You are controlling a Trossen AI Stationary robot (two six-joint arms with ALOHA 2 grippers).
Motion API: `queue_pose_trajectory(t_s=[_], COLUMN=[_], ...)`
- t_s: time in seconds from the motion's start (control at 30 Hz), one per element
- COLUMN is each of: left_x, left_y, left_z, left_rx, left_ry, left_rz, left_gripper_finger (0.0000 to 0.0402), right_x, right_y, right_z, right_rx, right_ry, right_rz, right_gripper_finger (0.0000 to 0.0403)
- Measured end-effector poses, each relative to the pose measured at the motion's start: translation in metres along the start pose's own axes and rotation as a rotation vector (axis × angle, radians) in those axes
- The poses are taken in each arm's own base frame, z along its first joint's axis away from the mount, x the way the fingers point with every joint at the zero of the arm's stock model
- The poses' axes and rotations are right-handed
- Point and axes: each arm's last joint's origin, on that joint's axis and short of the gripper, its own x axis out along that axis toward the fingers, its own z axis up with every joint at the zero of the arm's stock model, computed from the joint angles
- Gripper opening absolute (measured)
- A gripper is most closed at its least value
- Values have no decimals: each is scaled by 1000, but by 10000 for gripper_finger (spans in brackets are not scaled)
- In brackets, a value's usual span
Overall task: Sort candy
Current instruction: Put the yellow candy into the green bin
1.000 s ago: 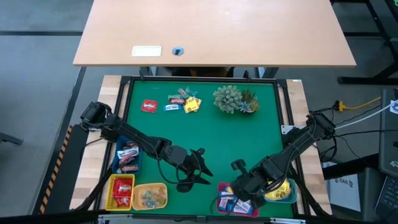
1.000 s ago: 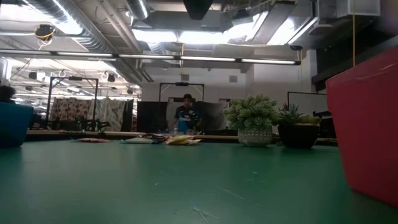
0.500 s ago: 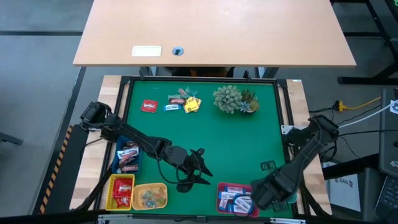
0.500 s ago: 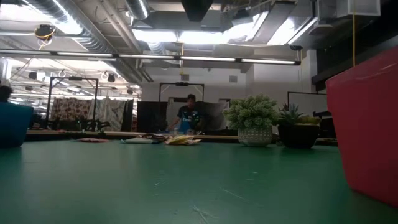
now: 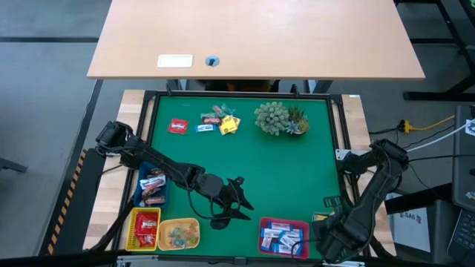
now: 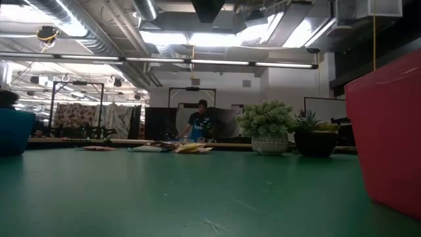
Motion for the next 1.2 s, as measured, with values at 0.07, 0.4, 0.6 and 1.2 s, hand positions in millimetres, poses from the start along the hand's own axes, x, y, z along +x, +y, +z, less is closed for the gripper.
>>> queue_pose_trajectory(t_s=[0.07,0.4,0.6,1.2], left_x=[0,0,-1,-50], left_y=[0,1,9,171], left_z=[0,0,3,13], left_rx=[0,1,-1,-97], left_ry=[0,-10,-49,131], left_rz=[0,29,142,783], left_gripper_finger=[151,151,151,151], right_x=[0,0,0,-1], right_y=[0,-2,-3,-6], right_z=[0,0,1,7], right_rx=[7,34,58,53], right_ry=[0,4,-46,-199], right_rz=[0,-19,-68,-186], right_gripper_finger=[6,133,196,223])
